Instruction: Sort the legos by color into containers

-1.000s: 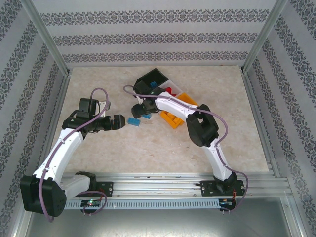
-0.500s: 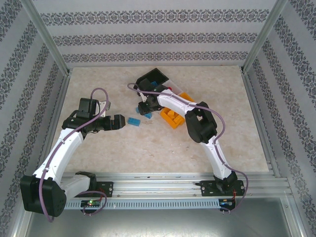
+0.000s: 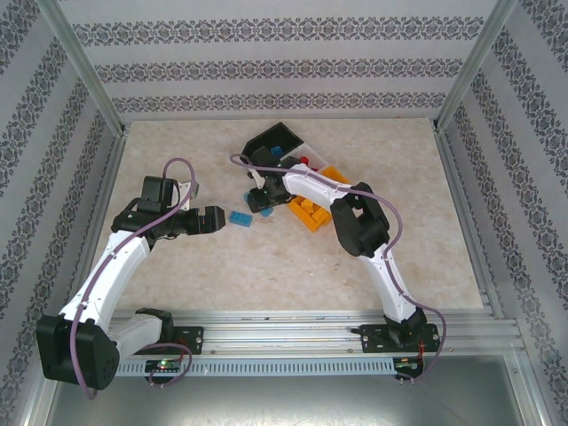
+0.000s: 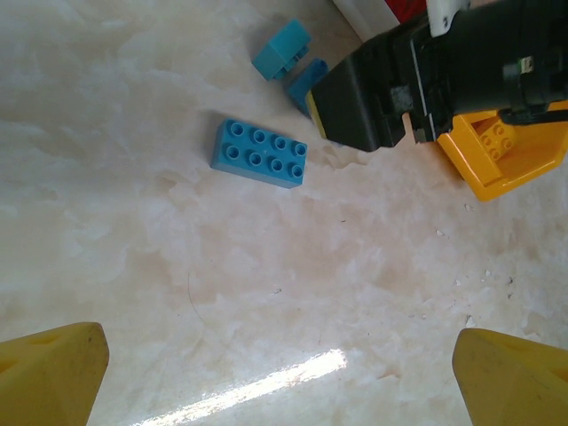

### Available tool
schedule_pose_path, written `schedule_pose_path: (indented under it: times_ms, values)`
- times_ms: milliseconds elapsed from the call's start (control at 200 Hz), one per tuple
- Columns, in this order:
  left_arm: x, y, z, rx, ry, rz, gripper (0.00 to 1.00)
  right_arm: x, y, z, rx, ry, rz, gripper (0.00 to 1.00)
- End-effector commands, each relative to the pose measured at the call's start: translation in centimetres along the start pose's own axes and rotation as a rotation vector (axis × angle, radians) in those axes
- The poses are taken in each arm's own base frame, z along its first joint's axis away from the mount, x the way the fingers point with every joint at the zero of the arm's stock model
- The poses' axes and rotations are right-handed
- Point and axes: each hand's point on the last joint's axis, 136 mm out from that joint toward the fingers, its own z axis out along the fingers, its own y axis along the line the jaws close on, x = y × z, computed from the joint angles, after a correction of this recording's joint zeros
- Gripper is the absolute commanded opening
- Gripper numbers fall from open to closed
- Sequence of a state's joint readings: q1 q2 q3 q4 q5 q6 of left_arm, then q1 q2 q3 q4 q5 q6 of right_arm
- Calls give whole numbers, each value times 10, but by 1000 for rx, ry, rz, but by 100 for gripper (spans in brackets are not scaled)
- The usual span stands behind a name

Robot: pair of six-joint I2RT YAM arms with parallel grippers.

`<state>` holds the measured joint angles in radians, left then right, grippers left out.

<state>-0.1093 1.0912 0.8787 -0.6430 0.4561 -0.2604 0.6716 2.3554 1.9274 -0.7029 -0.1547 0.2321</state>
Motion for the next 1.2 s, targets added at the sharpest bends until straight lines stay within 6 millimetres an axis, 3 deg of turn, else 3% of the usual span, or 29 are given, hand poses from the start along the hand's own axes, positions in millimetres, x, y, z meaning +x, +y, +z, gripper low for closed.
schedule_pose_path:
  times_ms: [0,220,380,625,769,904,1119,1194]
  values:
    - [0,4,1,-7,-4,13,100,13,0,11,-12,37,13,51]
    - [0,4,1,-5,-5,12,100,15,-2,3,4,8,33,42]
    - [0,4,1,-4,-3,10,100,0,0,-33,5,-112,30,28]
    - [1,5,3,-6,6,6,100,-13,-2,-75,-83,-225,108,27]
    - [3,6,8,0,24,-4,100,-44,-17,-103,-183,-337,222,27]
    - [5,6,10,2,29,-5,100,-81,-38,-115,-294,-416,349,26]
    - [13,9,20,3,89,-19,100,-135,-75,-112,-328,-502,452,26]
    - [17,9,23,-8,112,-13,100,-153,-87,-107,-331,-523,475,34]
